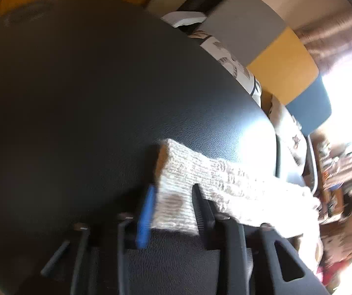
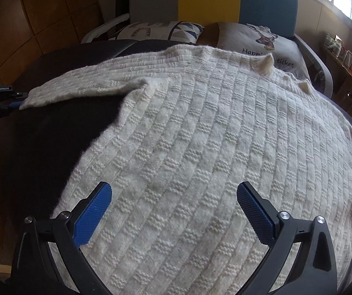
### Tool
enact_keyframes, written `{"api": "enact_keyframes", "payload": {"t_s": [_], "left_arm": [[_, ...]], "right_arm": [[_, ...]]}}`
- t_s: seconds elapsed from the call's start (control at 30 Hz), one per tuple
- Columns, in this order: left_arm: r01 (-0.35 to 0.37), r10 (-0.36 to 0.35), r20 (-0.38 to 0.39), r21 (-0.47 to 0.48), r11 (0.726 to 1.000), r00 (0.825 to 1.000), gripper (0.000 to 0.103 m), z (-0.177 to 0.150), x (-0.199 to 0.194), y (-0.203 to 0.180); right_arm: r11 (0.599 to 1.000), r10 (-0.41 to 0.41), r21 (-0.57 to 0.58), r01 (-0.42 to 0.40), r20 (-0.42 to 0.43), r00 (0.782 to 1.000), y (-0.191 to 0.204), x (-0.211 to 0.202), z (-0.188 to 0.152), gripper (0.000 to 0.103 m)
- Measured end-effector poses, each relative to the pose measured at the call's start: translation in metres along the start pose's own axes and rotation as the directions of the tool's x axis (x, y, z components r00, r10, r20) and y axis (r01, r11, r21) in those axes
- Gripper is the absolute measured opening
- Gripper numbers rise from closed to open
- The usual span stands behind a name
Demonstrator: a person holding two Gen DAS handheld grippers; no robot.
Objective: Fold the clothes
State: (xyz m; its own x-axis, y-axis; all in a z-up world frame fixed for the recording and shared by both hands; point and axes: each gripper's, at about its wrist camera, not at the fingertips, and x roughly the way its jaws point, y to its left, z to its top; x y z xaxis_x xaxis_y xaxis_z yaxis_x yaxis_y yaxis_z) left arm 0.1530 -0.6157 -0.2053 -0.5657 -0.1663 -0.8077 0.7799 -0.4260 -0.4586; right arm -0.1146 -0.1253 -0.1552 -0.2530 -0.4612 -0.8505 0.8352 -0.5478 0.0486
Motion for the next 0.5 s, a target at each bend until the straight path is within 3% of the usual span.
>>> {"api": "enact_keyframes", "payload": {"t_s": [0.07,0.23,0.4,0.5], "left_arm": [[-0.042,0.04,0.034,0.047,0.998,0.999,0.009,-0.003,0.0,-0.007],[-0.077,0.067,0.153,0.054,0.996,0.986,0.007,-0.009,-0.016,-0.01],[-0.212,0.161,0.297,0.148,0.966,0.941,0.007,-0.018,-0.037,-0.03],[-0.263,0.196,0.336,0.164,0.951,0.921,0.007,-0.021,-0.041,-0.032]], "right_arm": [[1.0,0.005,-0.015,-0.005,-0.004,1.0,0.004,0.004,0.004,0.103],[0.999,0.024,-0.049,-0.023,0.01,1.0,0.012,0.01,0.031,0.103],[0.997,0.074,0.001,-0.074,0.074,0.995,0.006,0.022,0.085,0.103],[0.996,0.081,0.017,-0.082,0.045,0.996,0.006,0.049,0.114,0.103]]}}
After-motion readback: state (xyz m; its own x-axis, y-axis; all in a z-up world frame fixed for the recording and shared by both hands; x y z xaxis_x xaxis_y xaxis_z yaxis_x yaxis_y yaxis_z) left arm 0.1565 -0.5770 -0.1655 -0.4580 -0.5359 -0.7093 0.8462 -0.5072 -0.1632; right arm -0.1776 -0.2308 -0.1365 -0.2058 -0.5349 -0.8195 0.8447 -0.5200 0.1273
